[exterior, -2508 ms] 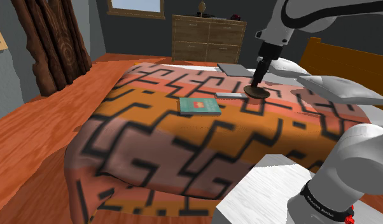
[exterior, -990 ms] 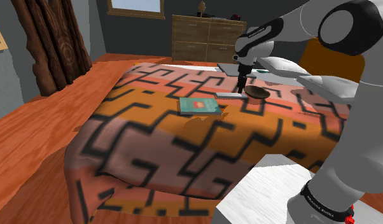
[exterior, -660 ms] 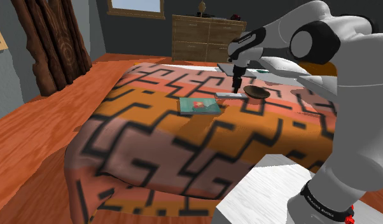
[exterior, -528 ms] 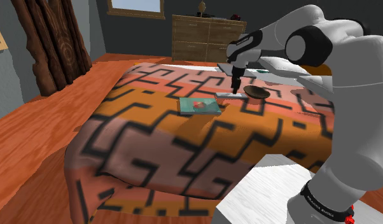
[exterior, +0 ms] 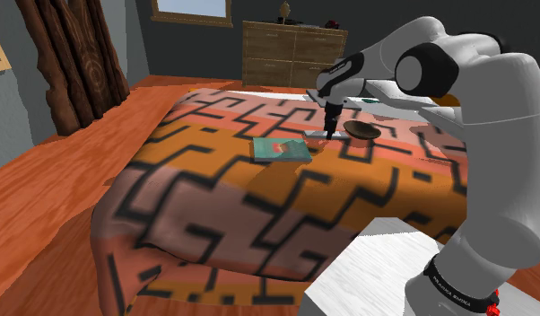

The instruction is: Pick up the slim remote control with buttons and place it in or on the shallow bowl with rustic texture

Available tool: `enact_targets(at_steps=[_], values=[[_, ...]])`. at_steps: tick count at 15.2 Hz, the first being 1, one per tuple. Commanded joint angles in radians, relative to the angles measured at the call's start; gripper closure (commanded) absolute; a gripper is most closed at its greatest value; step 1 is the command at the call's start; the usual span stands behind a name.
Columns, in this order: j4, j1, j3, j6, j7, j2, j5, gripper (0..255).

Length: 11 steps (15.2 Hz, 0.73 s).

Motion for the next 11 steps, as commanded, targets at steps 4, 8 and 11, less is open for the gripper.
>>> enact_targets(at_steps=[4,8,11], values=[[0.001,-0.001,0.001,0.003,-0.001,0.003,0.001,0],[0.001,-0.001,0.001,0.002,0.0,0.003,0.001,255],[0.001,-0.001,0.001,0.003,0.0,0.004,0.001,255]])
